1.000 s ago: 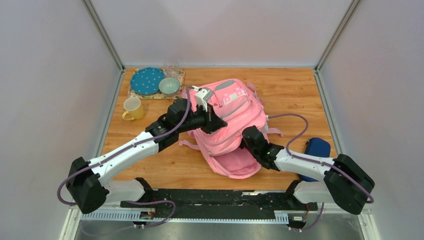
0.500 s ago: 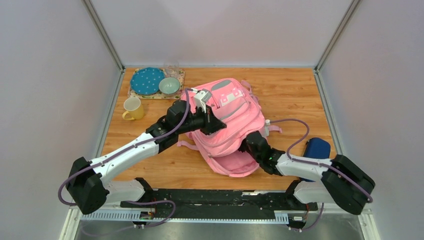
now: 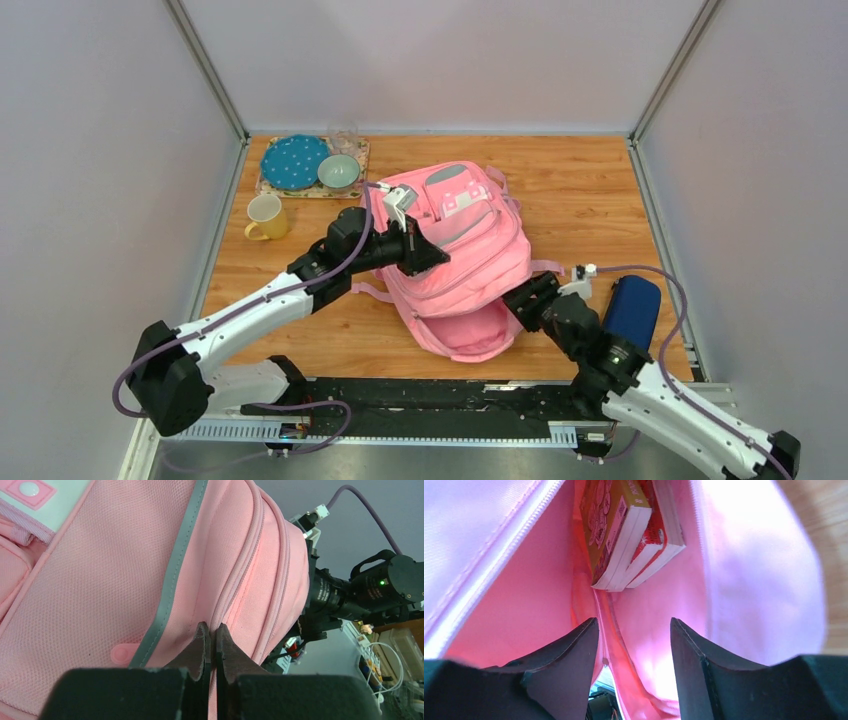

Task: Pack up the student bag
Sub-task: Place the book in the student bag, then zip the student bag at the center of the board.

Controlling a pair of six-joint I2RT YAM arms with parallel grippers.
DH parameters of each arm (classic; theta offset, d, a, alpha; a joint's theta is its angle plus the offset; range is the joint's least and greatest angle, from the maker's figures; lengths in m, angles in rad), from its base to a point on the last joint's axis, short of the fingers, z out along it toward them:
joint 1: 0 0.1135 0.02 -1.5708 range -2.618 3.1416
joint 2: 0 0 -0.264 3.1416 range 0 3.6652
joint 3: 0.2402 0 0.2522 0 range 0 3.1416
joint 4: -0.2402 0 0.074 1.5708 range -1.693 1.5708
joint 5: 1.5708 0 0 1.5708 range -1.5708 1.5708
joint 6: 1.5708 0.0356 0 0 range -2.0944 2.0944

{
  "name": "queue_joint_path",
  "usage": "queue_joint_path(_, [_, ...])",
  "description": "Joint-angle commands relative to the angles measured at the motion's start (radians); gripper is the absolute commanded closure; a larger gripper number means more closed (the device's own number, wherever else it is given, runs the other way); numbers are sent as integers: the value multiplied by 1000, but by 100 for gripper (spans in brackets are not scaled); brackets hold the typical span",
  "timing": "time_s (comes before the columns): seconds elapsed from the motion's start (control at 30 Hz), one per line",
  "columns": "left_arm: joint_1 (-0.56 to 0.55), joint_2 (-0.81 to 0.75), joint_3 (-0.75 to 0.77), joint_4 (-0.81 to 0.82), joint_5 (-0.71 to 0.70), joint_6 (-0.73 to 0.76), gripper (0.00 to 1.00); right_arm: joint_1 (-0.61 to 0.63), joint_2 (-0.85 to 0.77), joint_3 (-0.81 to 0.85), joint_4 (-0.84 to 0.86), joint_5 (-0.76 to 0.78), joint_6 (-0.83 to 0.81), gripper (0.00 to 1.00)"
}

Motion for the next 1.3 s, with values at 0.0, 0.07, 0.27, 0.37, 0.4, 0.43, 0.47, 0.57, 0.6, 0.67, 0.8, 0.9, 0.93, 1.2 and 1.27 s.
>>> queue_joint_path(0.0, [11,-37,4,125,58,-41,100,1,-215,16,-352,54,-34,42])
queue_joint_path(0.07, [11,-32,-24,131,74,-49,100,2,-335,35,-474,77,-57,41])
queue_joint_path(0.27, [13,-4,-38,117,172,-56,100,2,-457,130,-723,135,-82,39])
queue_joint_path(0.37, [11,19,-13,39,246,-26,100,2,-433,153,-743,129,-97,37])
queue_joint_path(0.4, [11,19,-13,22,262,-21,90,2,-409,154,-743,128,-105,37])
queue_joint_path(0.43, [11,13,-15,13,269,-20,82,2,-398,154,-740,120,-110,36])
queue_joint_path(0.47, [13,6,-19,4,273,-18,69,4,-384,157,-736,117,-113,36])
queue_joint_path(0.57, [10,-26,-16,-45,299,8,28,4,-355,164,-742,108,-116,35])
queue_joint_path(0.6, [10,-38,-16,-82,296,26,27,2,-353,170,-746,108,-117,35])
queue_joint_path(0.67, [11,-86,-18,-131,269,48,26,2,-362,176,-755,112,-120,34])
queue_joint_path(0.8, [11,-182,-33,-275,63,117,24,2,-390,199,-766,118,-130,34])
queue_joint_path(0.9, [10,-271,-80,-378,-182,125,23,2,-384,213,-763,106,-143,34])
queue_joint_path(0.93, [10,-317,-102,-396,-235,117,22,2,-378,217,-757,86,-149,34])
queue_joint_path(1.2, [11,-461,-315,-482,-406,8,15,2,-281,151,-634,-53,-159,34])
queue_joint_path(1.27, [13,-462,-350,-478,-391,-9,15,2,-270,127,-590,-84,-154,34])
